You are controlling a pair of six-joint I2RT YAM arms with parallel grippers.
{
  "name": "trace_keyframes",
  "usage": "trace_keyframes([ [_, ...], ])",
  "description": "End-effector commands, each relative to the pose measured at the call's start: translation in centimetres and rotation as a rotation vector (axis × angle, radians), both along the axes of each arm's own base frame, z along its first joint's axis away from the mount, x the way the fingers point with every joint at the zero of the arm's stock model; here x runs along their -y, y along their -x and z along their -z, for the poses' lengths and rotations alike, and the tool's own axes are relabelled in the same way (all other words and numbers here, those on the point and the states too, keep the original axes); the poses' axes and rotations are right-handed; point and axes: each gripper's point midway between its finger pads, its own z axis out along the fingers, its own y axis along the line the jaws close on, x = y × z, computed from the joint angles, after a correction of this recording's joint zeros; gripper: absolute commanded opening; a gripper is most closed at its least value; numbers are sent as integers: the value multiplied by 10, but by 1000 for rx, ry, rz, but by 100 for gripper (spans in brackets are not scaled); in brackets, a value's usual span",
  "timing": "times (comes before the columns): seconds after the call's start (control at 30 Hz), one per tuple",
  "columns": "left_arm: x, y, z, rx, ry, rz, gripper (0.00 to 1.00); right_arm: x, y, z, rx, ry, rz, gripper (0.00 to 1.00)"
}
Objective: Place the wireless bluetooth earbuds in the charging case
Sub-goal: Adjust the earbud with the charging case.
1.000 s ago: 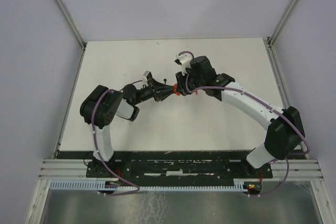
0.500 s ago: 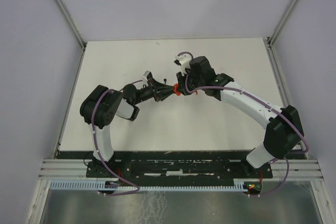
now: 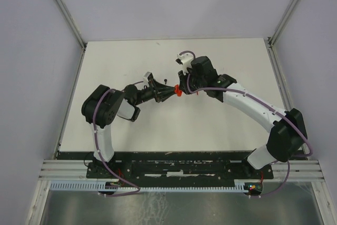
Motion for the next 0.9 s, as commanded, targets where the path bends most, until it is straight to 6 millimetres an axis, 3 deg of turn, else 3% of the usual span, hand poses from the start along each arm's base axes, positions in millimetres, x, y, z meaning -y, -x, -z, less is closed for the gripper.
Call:
trace_keyframes([
  [0.0,1,3,-11,109,18,17,3,4,-11,-46,133,-54,36,21],
  [0.17,1,3,-6,97,10,17,3,7,-12,-51,155,-55,51,21],
  [0.87,3,8,-31,163,33,40,3,4,-14,-33,121,-29,42,20],
])
